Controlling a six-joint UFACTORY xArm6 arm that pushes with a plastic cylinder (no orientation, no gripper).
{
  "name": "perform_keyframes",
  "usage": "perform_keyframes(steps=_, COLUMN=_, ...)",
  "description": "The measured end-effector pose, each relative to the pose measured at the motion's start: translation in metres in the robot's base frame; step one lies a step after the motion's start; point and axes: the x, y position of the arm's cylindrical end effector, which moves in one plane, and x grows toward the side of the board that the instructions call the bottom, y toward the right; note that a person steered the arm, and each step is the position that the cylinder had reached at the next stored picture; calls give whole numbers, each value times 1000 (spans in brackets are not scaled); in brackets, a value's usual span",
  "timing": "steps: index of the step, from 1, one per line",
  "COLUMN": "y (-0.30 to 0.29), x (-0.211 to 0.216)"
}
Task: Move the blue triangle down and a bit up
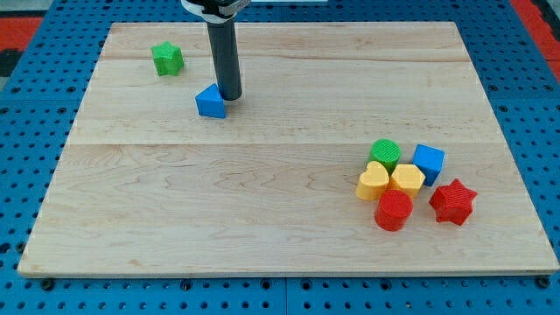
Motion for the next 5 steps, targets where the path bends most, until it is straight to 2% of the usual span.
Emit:
perform_keyframes(steps=1, y=-52, x=-20)
perform_keyframes(steps=2, y=-91, x=-16)
perform_keyframes(steps=3, y=-79, x=33)
perform_keyframes(steps=4, y=-28, x=48)
perform_keyframes(steps=5, y=-69, x=11)
